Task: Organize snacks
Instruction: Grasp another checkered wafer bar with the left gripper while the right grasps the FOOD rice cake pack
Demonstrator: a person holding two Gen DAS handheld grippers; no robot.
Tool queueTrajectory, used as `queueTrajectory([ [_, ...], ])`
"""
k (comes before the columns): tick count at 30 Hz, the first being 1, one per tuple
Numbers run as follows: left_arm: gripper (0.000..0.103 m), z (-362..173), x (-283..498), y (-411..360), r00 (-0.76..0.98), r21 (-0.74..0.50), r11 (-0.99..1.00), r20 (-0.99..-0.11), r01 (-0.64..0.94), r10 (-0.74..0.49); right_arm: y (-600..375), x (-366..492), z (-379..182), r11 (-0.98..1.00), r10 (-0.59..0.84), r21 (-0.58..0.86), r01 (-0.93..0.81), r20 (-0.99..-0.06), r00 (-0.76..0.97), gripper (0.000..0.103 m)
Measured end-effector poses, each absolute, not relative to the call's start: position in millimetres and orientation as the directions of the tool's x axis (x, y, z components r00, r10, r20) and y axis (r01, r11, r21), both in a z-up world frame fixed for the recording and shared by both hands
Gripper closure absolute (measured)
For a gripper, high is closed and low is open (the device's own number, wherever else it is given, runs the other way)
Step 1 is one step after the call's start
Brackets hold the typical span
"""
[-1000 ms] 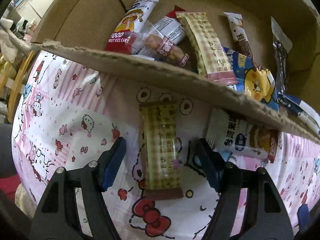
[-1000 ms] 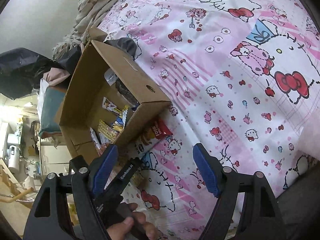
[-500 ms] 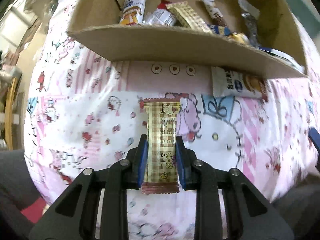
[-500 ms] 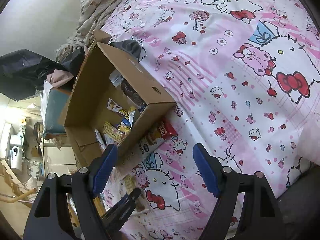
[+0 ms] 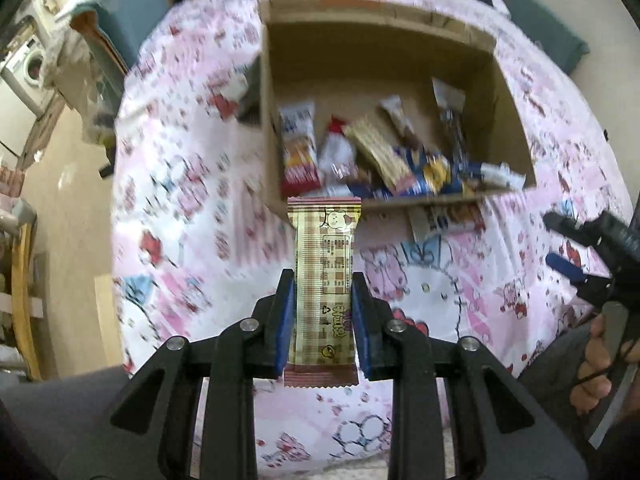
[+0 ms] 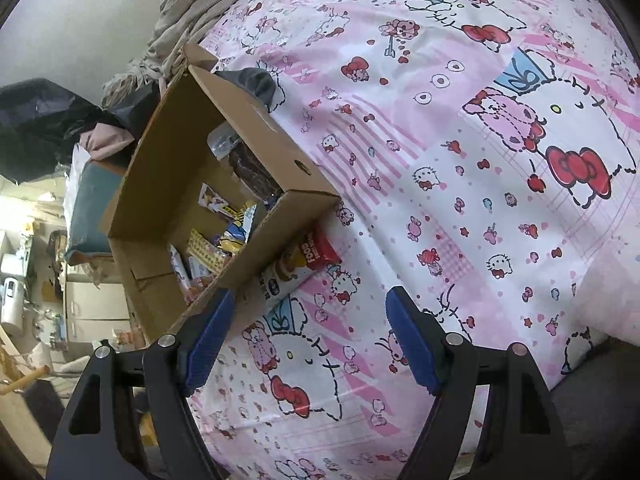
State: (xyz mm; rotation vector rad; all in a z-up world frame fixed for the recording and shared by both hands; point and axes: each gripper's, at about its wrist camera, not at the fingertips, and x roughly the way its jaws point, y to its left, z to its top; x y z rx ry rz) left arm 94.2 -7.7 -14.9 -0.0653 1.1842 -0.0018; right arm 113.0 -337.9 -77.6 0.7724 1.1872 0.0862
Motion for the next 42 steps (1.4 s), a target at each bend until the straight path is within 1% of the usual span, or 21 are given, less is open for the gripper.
queueTrajectory([
  [2, 0.080, -12, 97, -3, 0.401, -0.060, 0.997, -0.915, -0.042, -0.038, -339, 113, -80, 0.747, 0.443, 0.577, 0.330, -0.803, 0.399, 0.023],
  [3, 0.080, -15, 100, 0, 0.402, -0.078, 0.996, -0.914, -0.054, -0.049, -340, 113, -81, 0.728, 0.463, 0.599, 0.332, -0.788, 0.405, 0.022],
  [5, 0.080, -24, 103, 12, 0.390, -0.146, 0.986, -0.915, -0.082, -0.103, -341, 113, -86, 0.684, 0.514, 0.647, 0.338, -0.756, 0.405, 0.021],
  [6, 0.080, -26, 101, 14, 0.394, -0.162, 0.983, -0.912, -0.091, -0.114, -340, 113, -86, 0.690, 0.509, 0.641, 0.336, -0.760, 0.403, 0.019],
  [8, 0.080, -32, 100, 20, 0.396, -0.188, 0.976, -0.909, -0.113, -0.129, -333, 114, -89, 0.736, 0.472, 0.592, 0.327, -0.796, 0.379, 0.018],
  [10, 0.080, -39, 100, 24, 0.379, -0.233, 0.963, -0.911, -0.139, -0.166, -322, 117, -95, 0.766, 0.465, 0.564, 0.308, -0.817, 0.339, 0.015],
  [12, 0.080, -40, 100, 27, 0.372, -0.269, 0.951, -0.907, -0.153, -0.196, -301, 124, -106, 0.816, 0.459, 0.522, 0.247, -0.846, 0.272, 0.004],
  [13, 0.080, -39, 100, 27, 0.376, -0.277, 0.949, -0.904, -0.153, -0.203, -291, 126, -109, 0.843, 0.441, 0.493, 0.213, -0.862, 0.250, 0.002],
  [15, 0.080, -35, 101, 29, 0.386, -0.298, 0.942, -0.896, -0.153, -0.220, -267, 135, -113, 0.919, 0.350, 0.380, 0.105, -0.908, 0.229, 0.002],
  [17, 0.080, -32, 101, 30, 0.394, -0.314, 0.937, -0.889, -0.152, -0.234, -249, 147, -112, 0.963, 0.252, 0.268, 0.027, -0.933, 0.258, 0.002],
  [20, 0.080, -32, 101, 30, 0.394, -0.324, 0.935, -0.886, -0.147, -0.245, -244, 165, -116, 0.978, 0.188, 0.208, 0.032, -0.930, 0.316, 0.002],
  [22, 0.080, -34, 102, 31, 0.383, -0.332, 0.931, -0.888, -0.152, -0.254, -239, 176, -124, 0.980, 0.191, 0.200, -0.002, -0.935, 0.300, 0.002],
  [25, 0.080, -37, 103, 31, 0.371, -0.340, 0.927, -0.890, -0.158, -0.264, -225, 188, -135, 0.980, 0.196, 0.183, -0.074, -0.941, 0.274, 0.003],
  [26, 0.080, -38, 103, 30, 0.370, -0.340, 0.927, -0.891, -0.156, -0.265, -220, 191, -137, 0.983, 0.178, 0.157, -0.097, -0.946, 0.272, 0.004],
  [28, 0.080, -37, 102, 26, 0.374, -0.335, 0.931, -0.890, -0.144, -0.262, -212, 194, -143, 0.982, 0.165, 0.135, -0.132, -0.955, 0.248, 0.010],
  [29, 0.080, -36, 102, 24, 0.378, -0.326, 0.936, -0.890, -0.136, -0.255, -207, 193, -148, 0.976, 0.176, 0.142, -0.167, -0.961, 0.215, 0.011],
  [31, 0.080, -35, 102, 20, 0.386, -0.308, 0.943, -0.891, -0.124, -0.241, -196, 188, -148, 0.965, 0.161, 0.111, -0.238, -0.965, 0.205, 0.014],
  [33, 0.080, -34, 104, 20, 0.387, -0.319, 0.939, -0.888, -0.127, -0.249, -187, 176, -144, 0.939, 0.217, 0.161, -0.304, -0.963, 0.162, 0.020],
  [35, 0.080, -33, 106, 21, 0.390, -0.326, 0.936, -0.886, -0.135, -0.252, -178, 163, -141, 0.913, 0.244, 0.190, -0.360, -0.964, 0.110, 0.024],
  [38, 0.080, -31, 106, 21, 0.399, -0.329, 0.934, -0.882, -0.137, -0.252, -167, 138, -139, 0.885, 0.257, 0.220, -0.410, -0.966, 0.038, 0.024],
  [42, 0.080, -30, 103, 28, 0.407, -0.324, 0.934, -0.882, -0.153, -0.239, -165, 103, -130, 0.850, 0.332, 0.331, -0.410, -0.941, -0.073, 0.026],
])
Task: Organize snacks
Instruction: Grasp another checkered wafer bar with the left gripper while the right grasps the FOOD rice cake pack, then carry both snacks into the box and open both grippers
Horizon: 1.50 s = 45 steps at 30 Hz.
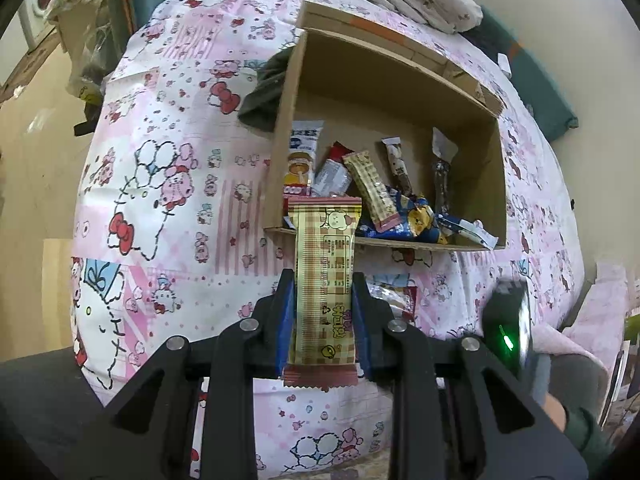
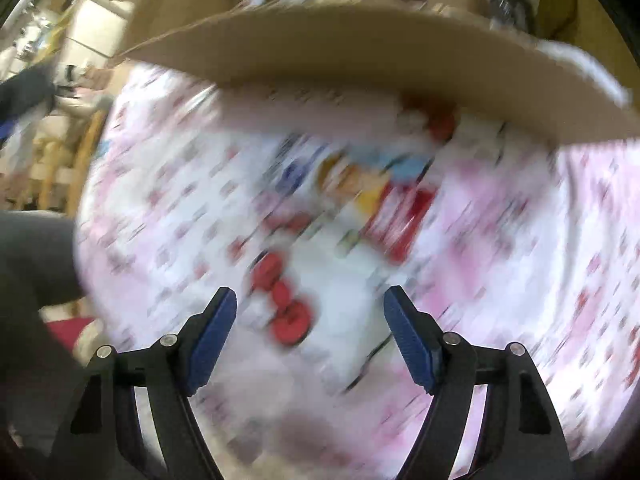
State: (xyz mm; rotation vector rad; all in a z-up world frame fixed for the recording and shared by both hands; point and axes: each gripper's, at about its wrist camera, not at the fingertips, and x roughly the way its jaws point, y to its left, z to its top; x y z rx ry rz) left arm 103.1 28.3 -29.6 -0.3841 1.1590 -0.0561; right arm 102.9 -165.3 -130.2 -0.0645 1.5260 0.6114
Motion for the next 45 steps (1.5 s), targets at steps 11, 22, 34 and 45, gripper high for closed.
queueTrajectory([
  [11, 0.080, -29, 100, 45, 0.421, -0.334, 0.918, -0.880, -0.212, -0.223, -164, 111, -110, 0.831, 0.219, 0.131, -0.541, -0.970, 0.102, 0.023],
  [22, 0.080, -28, 99, 43, 0.434, -0.291, 0.935, -0.882, -0.201, -0.182, -105, 134, -149, 0.625, 0.127, 0.010, -0.781, -0.988, 0.089, 0.034],
  [34, 0.080, -33, 99, 40, 0.422, -0.270, 0.943, -0.891, -0.195, -0.168, -119, 96, -136, 0.642, 0.184, 0.133, -0.755, -0.983, -0.017, 0.070],
  [45, 0.080, -29, 96, 36, 0.456, -0.220, 0.956, -0.883, -0.192, -0.112, -157, 70, -68, 0.726, 0.370, 0.250, -0.641, -0.927, 0.058, 0.070],
])
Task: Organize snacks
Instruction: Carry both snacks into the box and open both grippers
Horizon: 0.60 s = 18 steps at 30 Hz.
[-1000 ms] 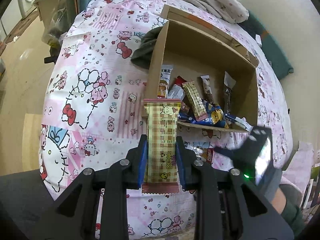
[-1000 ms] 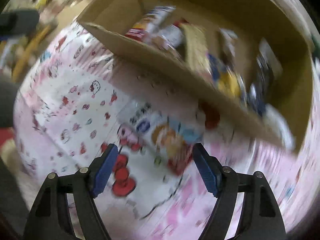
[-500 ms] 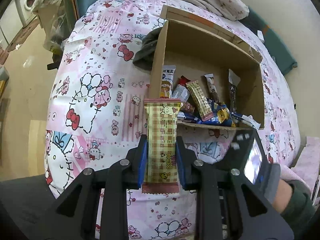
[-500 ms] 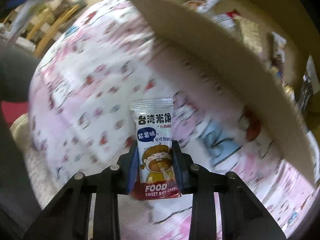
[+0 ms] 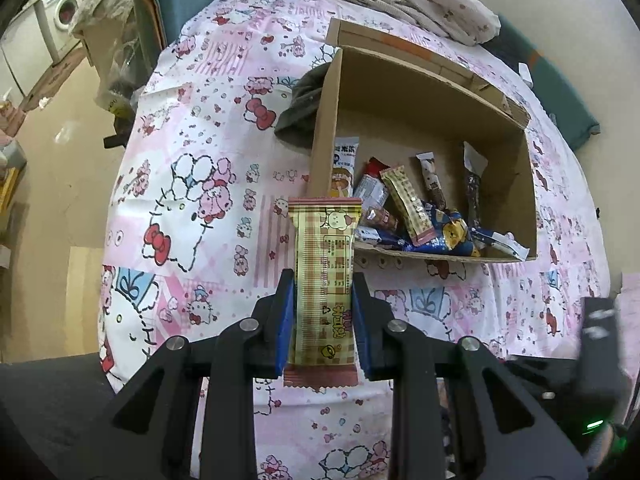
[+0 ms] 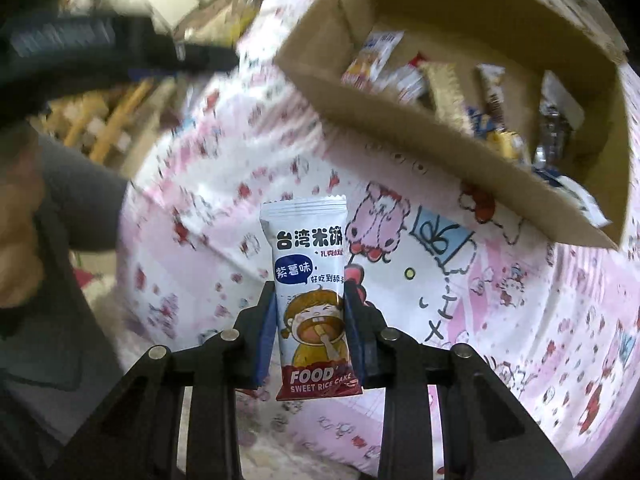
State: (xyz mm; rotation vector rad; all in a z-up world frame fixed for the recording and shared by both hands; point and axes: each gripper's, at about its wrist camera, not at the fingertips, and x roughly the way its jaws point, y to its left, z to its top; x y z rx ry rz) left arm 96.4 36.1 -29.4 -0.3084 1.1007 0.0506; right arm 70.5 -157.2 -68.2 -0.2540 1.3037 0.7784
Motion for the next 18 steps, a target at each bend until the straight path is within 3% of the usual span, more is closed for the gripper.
queueTrajectory([
  [12, 0.080, -5, 92, 28, 0.554, -0.172, 0.975, -0.830, -0.141, -0.067, -203, 88, 7, 0.759, 0.592, 0.386, -0.524, -0.744, 0.309, 0.070],
  [18, 0.080, 13, 106, 24, 0.582, -0.175, 0.976, -0.810, -0.130, -0.068, -229, 110, 16, 0.772, 0.625, 0.461, -0.437, -0.675, 0.393, 0.070],
])
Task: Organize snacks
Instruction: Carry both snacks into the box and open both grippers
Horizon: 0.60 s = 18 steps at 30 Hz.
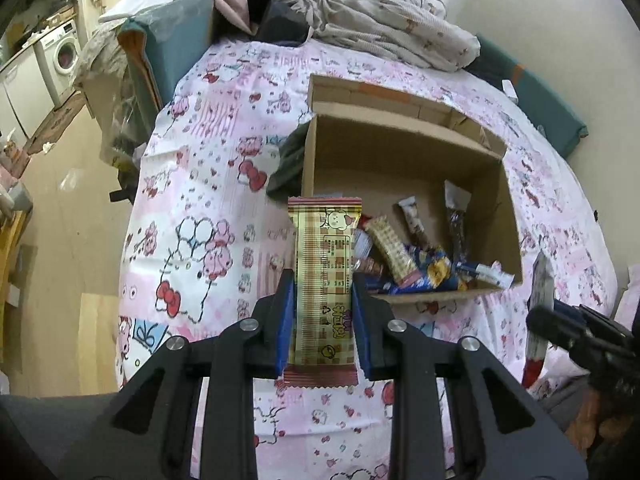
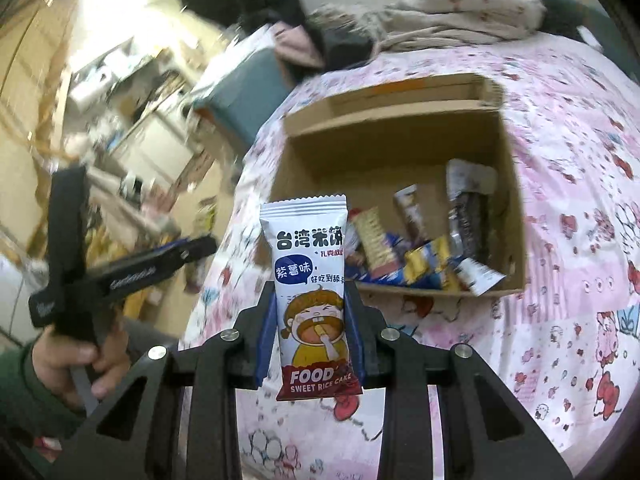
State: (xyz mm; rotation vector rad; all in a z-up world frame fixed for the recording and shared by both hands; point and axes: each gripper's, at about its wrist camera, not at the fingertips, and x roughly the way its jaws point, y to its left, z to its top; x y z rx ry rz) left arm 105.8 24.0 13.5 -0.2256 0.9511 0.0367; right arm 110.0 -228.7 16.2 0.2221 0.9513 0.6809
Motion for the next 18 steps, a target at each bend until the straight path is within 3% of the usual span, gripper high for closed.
queueTrajectory([
  [9, 0.080, 32, 152, 6, 0.617, -0.171, 0.985, -0.778, -0.033, -0.115, -264, 159, 19, 0.782, 0.621, 0.528, -0.330, -0.620, 0.479, 0.070],
  [18, 0.080, 13, 202, -4, 0.596, -0.194, 0.981, -0.788, -0.003, -0.154, -278, 203, -15, 0.796, 0.590, 0.574, -0.192, -0.665, 0.458, 0.070],
])
